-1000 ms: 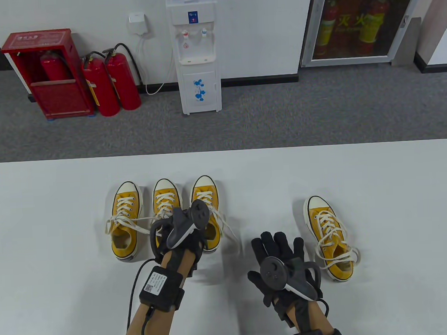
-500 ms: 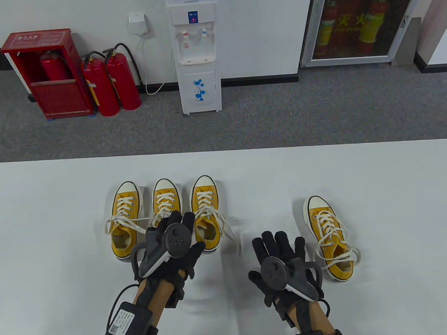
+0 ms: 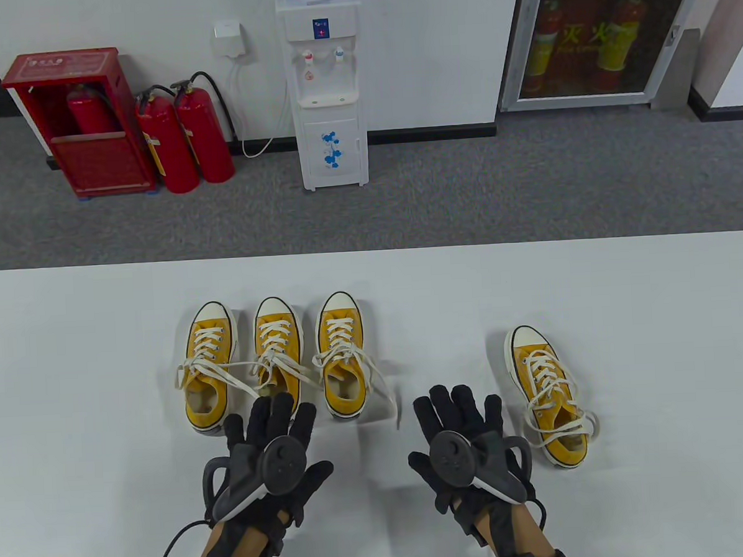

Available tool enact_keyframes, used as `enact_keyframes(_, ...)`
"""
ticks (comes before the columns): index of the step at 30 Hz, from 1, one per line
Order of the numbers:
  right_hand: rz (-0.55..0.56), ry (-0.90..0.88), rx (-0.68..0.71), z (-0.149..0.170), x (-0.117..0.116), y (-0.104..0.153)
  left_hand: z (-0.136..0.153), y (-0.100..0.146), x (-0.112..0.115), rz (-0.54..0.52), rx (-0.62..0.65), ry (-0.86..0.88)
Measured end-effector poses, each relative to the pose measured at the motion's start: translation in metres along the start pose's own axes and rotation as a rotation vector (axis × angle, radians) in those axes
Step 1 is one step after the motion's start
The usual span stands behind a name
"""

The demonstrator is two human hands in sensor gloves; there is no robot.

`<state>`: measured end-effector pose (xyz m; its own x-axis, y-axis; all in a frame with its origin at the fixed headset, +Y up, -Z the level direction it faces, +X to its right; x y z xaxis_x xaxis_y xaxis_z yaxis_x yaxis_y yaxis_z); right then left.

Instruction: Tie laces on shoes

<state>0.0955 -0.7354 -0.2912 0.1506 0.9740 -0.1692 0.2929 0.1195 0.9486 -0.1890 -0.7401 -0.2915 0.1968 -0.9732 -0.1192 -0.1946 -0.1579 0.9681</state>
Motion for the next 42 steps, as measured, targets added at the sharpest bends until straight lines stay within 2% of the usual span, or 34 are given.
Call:
enact_keyframes(3, 0.01, 0.01, 0.015, -0.003, 0.0, 0.001, 0.01, 0.001, 0.002, -0.013, -0.008, 0.05)
enact_keyframes(9, 0.01, 0.024, 0.045, -0.011, -0.004, 0.002, 0.026, 0.007, 0.006, -0.047, -0.009, 0.03)
enact_keyframes(20, 0.023, 0.043, 0.061, -0.019, -0.001, 0.004, 0.022, 0.009, 0.005, -0.053, 0.016, 0.007)
enact_keyframes(27, 0.018, 0.01, -0.004, -0.015, 0.021, 0.006, 0.013, 0.011, 0.005, -0.039, 0.043, -0.001)
enact_keyframes(34, 0.05, -0.115, -0.14, 0.026, 0.05, 0.005, 0.017, 0.009, 0.004, -0.04, 0.025, 0.034)
enact_keyframes(42, 0.095, -0.14, -0.398, 0.105, 0.067, 0.011, 0.021, 0.008, 0.004, -0.05, 0.012, 0.038)
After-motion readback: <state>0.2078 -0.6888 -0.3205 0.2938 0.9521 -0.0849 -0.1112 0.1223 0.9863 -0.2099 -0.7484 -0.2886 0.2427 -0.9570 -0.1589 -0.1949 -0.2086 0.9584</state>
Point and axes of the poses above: the tracker on the back of each hand, its own z axis roughly to the little-finger side, its own y axis roughly from the fingertips to the wrist, x = y × z, the point moved 1 cm from there along -y, roughly from the wrist to the fingertips, and after that the axes turned 13 degrees about -z, right-handed, at the moved point
